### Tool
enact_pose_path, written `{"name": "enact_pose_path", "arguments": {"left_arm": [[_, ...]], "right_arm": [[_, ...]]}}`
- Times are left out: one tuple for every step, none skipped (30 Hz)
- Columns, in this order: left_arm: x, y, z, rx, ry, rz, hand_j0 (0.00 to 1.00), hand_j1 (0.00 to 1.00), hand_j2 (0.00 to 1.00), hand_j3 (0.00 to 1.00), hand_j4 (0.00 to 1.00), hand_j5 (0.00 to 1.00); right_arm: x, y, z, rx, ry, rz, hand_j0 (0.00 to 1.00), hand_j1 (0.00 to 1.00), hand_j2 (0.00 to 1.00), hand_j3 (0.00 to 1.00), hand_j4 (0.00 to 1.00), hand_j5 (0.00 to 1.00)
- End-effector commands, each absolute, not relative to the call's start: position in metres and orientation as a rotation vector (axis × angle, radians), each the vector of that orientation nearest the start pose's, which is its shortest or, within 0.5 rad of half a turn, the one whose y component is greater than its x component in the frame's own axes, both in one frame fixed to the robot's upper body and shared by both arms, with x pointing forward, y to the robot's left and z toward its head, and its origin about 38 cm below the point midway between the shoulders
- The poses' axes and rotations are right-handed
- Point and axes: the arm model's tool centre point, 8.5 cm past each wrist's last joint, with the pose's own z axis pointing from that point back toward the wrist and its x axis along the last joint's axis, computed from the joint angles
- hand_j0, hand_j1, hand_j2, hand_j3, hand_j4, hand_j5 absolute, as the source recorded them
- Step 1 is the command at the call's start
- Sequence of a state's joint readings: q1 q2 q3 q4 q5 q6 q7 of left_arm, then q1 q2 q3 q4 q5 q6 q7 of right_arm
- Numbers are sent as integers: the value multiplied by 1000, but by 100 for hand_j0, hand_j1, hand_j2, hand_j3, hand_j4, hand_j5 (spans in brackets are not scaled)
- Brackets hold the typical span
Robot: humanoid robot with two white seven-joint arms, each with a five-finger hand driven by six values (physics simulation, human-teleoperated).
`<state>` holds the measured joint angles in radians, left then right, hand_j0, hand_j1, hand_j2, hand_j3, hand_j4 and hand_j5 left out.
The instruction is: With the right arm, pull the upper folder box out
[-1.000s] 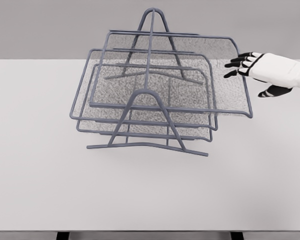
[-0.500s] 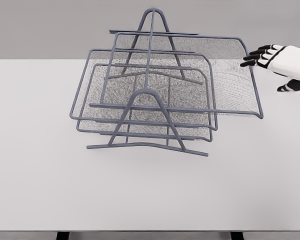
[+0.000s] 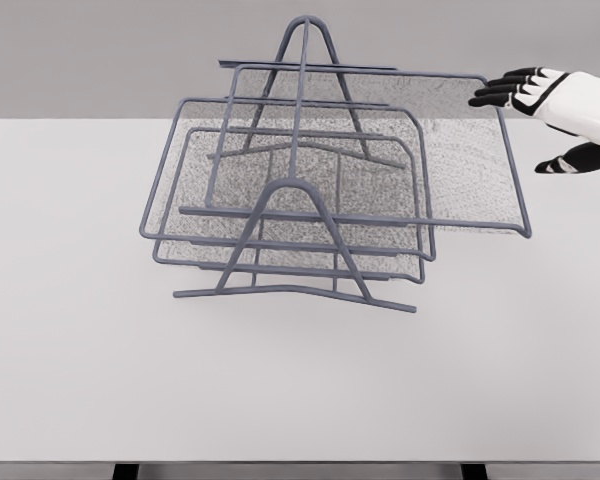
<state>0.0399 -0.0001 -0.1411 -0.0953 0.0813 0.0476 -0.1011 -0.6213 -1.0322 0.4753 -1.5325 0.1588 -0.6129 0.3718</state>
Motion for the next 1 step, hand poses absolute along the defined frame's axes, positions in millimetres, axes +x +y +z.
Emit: {"name": "enact_pose_path", "arguments": {"left_arm": [[2, 259, -264, -24, -1, -60, 100, 100, 100, 100, 100, 100]], "right_arm": [[414, -360, 316, -549, -1700, 1856, 100, 100, 100, 100, 100, 100]]}}
